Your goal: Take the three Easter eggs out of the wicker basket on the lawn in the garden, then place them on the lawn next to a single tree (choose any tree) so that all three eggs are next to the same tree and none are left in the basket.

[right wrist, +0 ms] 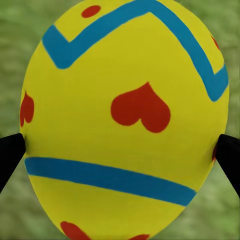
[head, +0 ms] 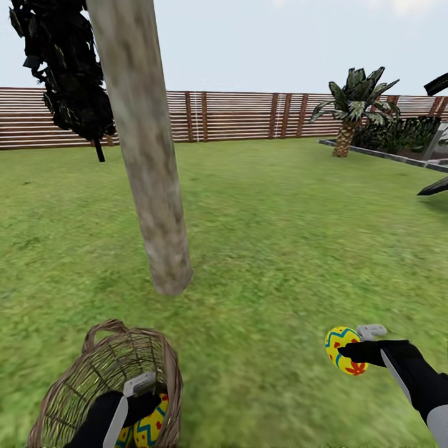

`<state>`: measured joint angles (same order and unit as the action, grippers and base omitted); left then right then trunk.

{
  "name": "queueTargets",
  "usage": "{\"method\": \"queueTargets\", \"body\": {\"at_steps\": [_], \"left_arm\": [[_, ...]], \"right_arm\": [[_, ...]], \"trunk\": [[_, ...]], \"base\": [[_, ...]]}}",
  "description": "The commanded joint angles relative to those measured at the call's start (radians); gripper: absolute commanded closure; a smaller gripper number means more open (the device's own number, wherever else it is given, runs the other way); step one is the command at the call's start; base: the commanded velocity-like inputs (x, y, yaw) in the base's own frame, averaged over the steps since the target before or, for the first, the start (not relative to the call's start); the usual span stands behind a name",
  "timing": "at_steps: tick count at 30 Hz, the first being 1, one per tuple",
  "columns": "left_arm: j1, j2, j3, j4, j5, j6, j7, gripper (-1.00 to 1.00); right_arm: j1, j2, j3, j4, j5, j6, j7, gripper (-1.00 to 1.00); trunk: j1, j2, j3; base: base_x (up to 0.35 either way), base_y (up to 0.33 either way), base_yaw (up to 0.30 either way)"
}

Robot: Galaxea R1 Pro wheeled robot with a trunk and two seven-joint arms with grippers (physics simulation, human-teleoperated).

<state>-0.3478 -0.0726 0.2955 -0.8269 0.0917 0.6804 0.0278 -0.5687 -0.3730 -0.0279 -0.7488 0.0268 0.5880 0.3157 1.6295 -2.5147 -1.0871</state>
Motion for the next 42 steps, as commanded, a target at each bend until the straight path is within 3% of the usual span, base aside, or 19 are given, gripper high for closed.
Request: {"method": "queueTargets", "body": {"at_steps": [1,7,17,23,31,42], "left_arm": [[0.000,-0.001,0.004,-0.001,0.010,0.005,0.003,-1.00],[0.000,-0.002,0.003,-0.001,0.010,0.005,0.003,-1.00],[0.000,-0.003,0.003,-0.001,0.010,0.004,0.001,-1.00],[0.000,-0.003,0.004,0.000,0.010,0.004,0.001,-1.00],[0.000,-0.004,0.003,-0.001,0.010,0.004,0.001,-1.00],[0.000,-0.003,0.004,-0.001,0.010,0.005,0.001,-1.00]], "right_arm": [[0.000,0.000,-0.003,-0.001,0.003,0.004,0.006,1.00],[0.000,0.000,-0.003,-0.001,0.003,0.004,0.006,1.00],[0.000,-0.001,-0.003,-0.001,0.002,0.004,0.006,1.00],[0.000,-0.005,-0.013,-0.013,0.001,-0.060,0.012,1.00],[0.000,-0.002,-0.003,-0.014,0.002,-0.062,0.011,1.00],[0.000,0.000,-0.003,-0.010,0.002,-0.062,0.009,1.00]], "trunk": [[0.000,-0.001,-0.005],[0.003,-0.002,-0.028],[0.003,-0.002,-0.028],[0.003,-0.002,-0.028],[0.003,-0.002,-0.028],[0.008,-0.005,-0.071]], "base": [[0.000,0.000,0.000],[0.000,0.000,0.000],[0.162,0.000,0.000],[0.088,0.000,0.000],[0.001,0.000,0.000],[0.000,0.000,0.000]]}}
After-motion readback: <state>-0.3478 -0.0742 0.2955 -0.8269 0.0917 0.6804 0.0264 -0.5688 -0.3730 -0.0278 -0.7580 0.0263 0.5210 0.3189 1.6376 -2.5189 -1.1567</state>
